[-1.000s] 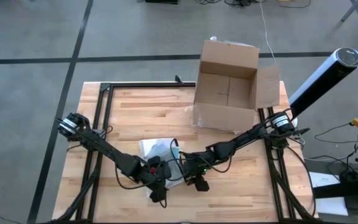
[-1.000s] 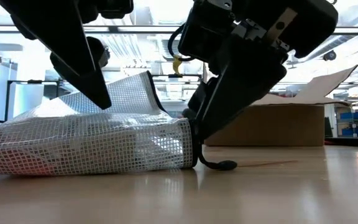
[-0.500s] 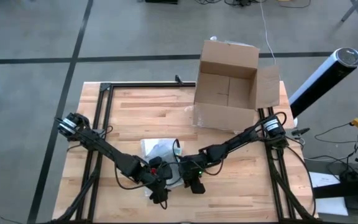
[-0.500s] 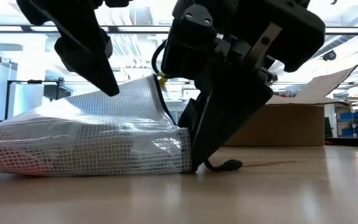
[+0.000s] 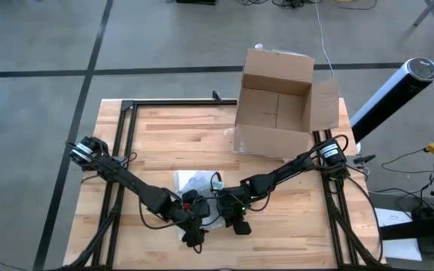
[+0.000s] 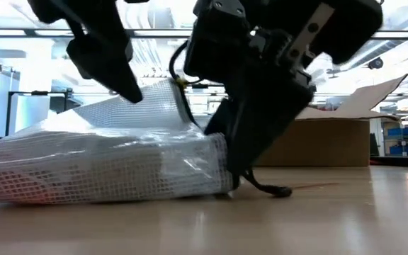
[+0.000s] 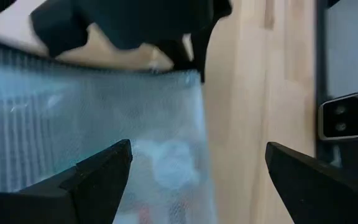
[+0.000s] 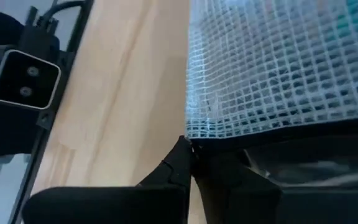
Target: Unpack boxes
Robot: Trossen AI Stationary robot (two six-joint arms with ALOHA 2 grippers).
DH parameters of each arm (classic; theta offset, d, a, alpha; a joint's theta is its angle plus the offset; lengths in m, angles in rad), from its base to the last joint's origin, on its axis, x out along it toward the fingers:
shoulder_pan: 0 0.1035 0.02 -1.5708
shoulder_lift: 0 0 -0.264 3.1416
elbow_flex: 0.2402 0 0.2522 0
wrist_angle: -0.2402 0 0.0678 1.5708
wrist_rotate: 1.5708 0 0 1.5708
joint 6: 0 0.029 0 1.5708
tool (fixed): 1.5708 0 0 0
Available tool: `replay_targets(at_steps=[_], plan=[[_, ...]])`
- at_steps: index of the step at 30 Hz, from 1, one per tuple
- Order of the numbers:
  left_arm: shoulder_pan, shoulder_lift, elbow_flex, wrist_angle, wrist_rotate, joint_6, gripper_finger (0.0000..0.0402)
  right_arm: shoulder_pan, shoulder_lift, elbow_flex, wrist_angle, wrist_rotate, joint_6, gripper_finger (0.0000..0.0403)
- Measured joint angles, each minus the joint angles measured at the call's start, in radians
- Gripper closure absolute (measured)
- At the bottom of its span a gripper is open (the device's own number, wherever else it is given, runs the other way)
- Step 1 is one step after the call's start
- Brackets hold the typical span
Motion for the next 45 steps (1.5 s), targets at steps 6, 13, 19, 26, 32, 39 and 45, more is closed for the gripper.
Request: replay_targets(at_steps=[6,13,19,26,32,39,45], plan=[[0.0,0.01,0.0,0.067,0.009,0.027,0.0049,-0.029,0.0,0.053,0.001,-0.002,-0.001,0.0402],[0.0,0.04,0.0,0.074,0.009,-0.001,0.0049,-0.047,0.0,0.073,-0.006,-0.001,-0.002,0.0403],[-0.001,0.1,0.0,0.068,0.006,-0.095,0.005,-0.047,0.0,0.072,-0.033,0.001,-0.001,0.0403],[-0.001,0.129,0.0,0.035,-0.019,-0.174,0.0133,-0.048,0.0,0.073,-0.029,-0.02,-0.006,0.0403],[0.0,0.129,-0.002,0.031,-0.021,-0.168,0.0268,-0.048,0.0,0.075,-0.029,-0.027,-0.01,0.0403],[0.0,0.129,-0.002,0.033,-0.016,-0.16,0.0388,-0.048,0.0,0.075,-0.032,-0.028,-0.012,0.0403],[-0.002,0.129,-0.002,0.033,0.008,-0.097,0.0401,-0.054,-0.002,0.075,-0.044,-0.03,-0.028,0.0403]])
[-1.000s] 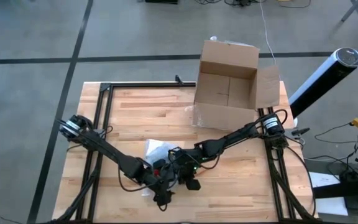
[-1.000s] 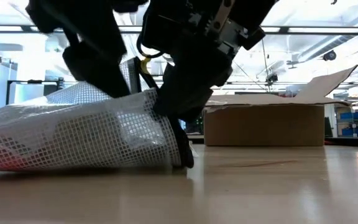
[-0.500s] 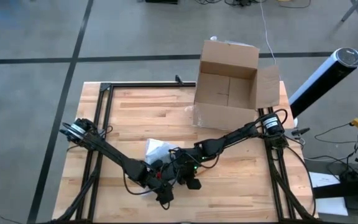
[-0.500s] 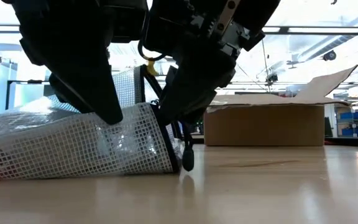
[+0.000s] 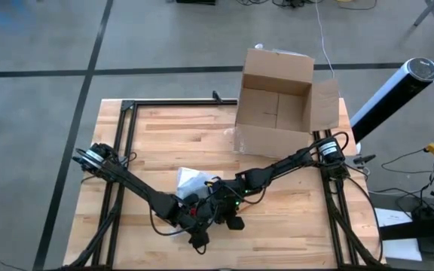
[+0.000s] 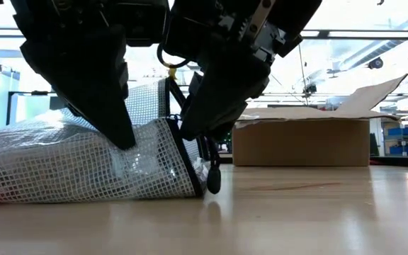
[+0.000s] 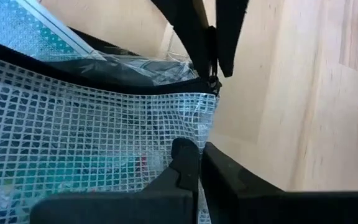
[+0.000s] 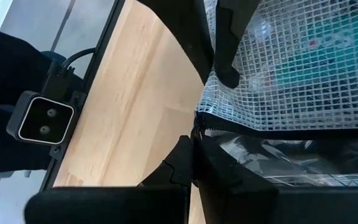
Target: Unpack boxes
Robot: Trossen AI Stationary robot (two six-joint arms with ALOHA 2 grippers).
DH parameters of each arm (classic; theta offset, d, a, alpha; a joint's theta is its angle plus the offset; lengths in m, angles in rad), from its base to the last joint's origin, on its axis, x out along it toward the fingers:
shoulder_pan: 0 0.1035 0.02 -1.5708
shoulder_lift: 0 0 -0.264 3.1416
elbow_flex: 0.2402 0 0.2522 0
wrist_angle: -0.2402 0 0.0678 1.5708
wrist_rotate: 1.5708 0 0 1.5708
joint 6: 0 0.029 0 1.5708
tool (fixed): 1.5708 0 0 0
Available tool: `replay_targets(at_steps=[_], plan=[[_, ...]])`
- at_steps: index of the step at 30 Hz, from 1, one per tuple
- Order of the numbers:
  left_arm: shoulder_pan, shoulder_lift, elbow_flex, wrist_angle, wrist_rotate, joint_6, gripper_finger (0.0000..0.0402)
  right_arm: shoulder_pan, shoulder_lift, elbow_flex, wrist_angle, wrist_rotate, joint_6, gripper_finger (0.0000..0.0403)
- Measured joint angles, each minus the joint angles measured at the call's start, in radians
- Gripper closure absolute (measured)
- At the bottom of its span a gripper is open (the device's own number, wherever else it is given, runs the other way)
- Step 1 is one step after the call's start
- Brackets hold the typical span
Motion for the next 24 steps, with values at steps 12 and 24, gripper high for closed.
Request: replay_targets(at_steps=[12,24], plan=[[-0.019,-0.026,0.058,-0.018,-0.02,0.097,0.0401,-0.009,-0.001,-0.008,-0.042,-0.017,-0.019,0.0403],[-0.045,-0.082,0.061,-0.098,-0.086,0.064,0.0401,-0.014,-0.001,-0.027,-0.079,-0.014,-0.064,0.0403]])
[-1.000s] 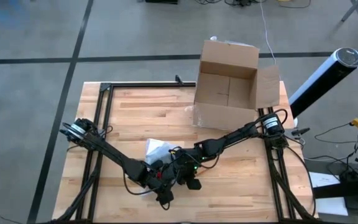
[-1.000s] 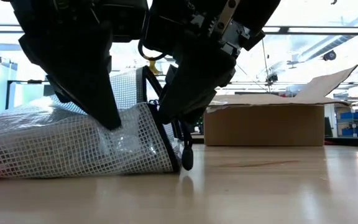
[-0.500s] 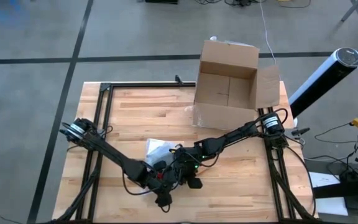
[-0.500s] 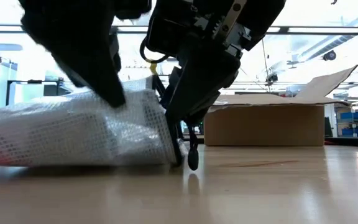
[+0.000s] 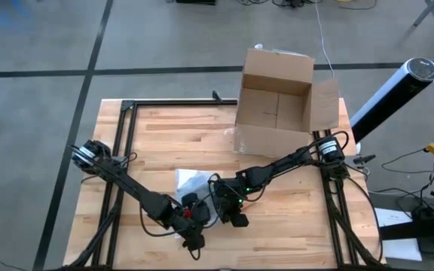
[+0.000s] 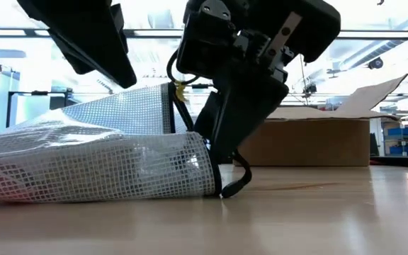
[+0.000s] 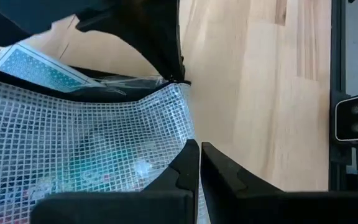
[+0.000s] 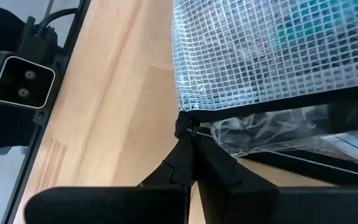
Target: Unpack boxes
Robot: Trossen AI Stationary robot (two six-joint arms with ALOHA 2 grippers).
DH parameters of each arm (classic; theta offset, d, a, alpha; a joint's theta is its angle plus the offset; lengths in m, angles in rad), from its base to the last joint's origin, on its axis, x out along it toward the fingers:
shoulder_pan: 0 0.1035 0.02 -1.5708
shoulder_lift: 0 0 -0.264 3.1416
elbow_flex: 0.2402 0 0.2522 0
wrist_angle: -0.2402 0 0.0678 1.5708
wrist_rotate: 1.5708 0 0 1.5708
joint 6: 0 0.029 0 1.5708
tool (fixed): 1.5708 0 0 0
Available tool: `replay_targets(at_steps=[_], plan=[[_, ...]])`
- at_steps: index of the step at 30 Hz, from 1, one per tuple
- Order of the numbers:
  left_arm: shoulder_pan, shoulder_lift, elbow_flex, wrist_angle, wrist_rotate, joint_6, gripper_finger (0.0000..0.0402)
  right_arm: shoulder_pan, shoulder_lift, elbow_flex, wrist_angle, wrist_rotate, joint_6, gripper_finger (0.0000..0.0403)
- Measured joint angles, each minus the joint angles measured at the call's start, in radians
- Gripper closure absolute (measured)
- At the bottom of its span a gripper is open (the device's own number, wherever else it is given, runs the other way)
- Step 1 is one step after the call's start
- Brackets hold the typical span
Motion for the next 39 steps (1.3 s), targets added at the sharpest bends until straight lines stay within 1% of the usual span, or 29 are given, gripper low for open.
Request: replay_targets(at_steps=[7,10,13,19,21,23,25,27,29,32,39], plan=[[0.019,0.019,-0.004,0.084,-0.003,0.058,0.0398,0.001,0.0,0.002,0.005,0.0,0.002,0.0403],[0.031,0.041,-0.005,0.089,-0.003,0.044,0.0374,0.001,0.0,0.002,0.005,0.0,0.002,0.0403],[0.043,0.057,-0.006,0.119,-0.001,0.019,0.0327,0.001,0.0,0.002,0.008,0.0,0.004,0.0403],[0.06,0.068,-0.006,0.162,0.008,0.004,0.0197,0.001,0.001,0.002,0.03,-0.003,0.015,0.0403],[0.062,0.075,-0.006,0.176,0.008,0.0,0.0158,0.001,0.001,0.005,0.036,-0.008,0.023,0.0403],[0.063,0.085,-0.006,0.174,0.012,-0.005,0.013,0.001,0.002,0.006,0.032,-0.008,0.023,0.0403],[0.062,0.098,-0.006,0.175,0.019,-0.013,0.0113,0.001,0.005,0.006,0.026,-0.008,0.023,0.0403],[0.062,0.11,-0.005,0.176,0.031,-0.032,0.0107,0.002,0.006,0.006,0.018,-0.007,0.021,0.0403],[0.061,0.126,-0.004,0.172,0.032,-0.063,0.0112,0.002,0.007,0.006,0.014,-0.009,0.022,0.0403],[0.061,0.146,-0.004,0.154,0.043,-0.101,0.013,-0.002,0.006,0.006,0.036,-0.008,0.034,0.0403],[0.063,0.169,-0.004,0.16,0.046,-0.102,0.0184,-0.001,0.003,0.008,0.035,-0.011,0.038,0.0403]])
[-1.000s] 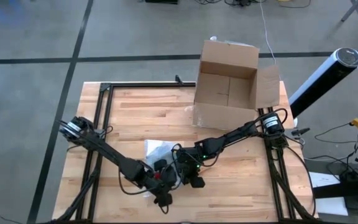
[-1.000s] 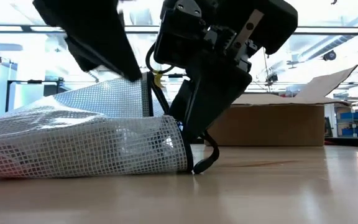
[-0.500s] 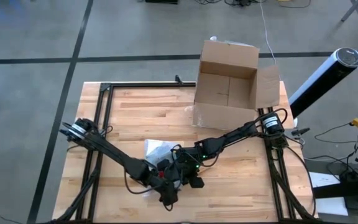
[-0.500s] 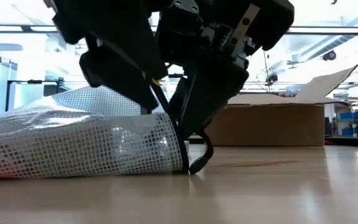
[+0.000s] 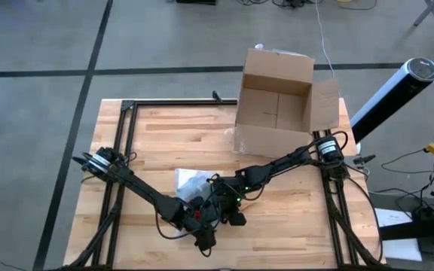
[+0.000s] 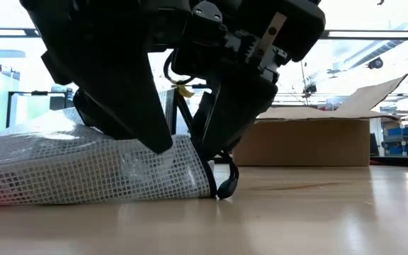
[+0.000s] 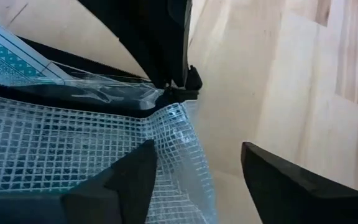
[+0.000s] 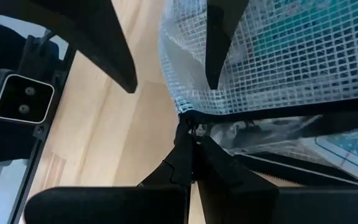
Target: Unpack boxes
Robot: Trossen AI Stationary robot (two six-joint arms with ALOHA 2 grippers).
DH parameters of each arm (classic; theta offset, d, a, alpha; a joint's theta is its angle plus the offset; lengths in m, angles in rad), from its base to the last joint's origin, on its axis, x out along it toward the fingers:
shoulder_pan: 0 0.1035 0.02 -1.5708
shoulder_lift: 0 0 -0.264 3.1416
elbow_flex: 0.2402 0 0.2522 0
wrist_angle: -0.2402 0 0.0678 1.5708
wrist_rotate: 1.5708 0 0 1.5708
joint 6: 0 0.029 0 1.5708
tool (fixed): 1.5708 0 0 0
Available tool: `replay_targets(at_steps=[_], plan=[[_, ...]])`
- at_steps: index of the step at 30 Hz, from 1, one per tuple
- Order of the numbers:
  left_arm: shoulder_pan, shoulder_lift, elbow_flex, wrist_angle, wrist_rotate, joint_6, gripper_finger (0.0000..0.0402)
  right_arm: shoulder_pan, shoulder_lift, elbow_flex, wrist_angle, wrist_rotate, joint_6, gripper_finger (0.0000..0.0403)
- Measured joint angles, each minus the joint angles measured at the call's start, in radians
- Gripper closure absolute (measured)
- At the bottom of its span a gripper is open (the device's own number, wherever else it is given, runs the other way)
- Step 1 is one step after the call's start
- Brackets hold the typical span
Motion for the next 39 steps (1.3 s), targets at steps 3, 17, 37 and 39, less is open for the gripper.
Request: replay_targets(at_steps=[3,17,37,39], plan=[[0.0,0.009,0.0,0.001,-0.007,-0.004,0.0205,0.0,0.0,0.0,0.0,-0.008,-0.001,0.0403],[0.001,0.02,-0.001,-0.011,-0.096,-0.066,0.0345,0.0,-0.002,0.0,0.014,-0.021,0.001,0.0403],[-0.03,-0.165,-0.004,-0.046,-0.179,0.06,0.0401,0.002,-0.003,-0.002,0.009,-0.042,0.0,0.0403],[-0.031,-0.194,0.0,-0.059,-0.185,0.073,0.0401,-0.001,0.0,-0.003,0.011,-0.041,0.0,0.0403]])
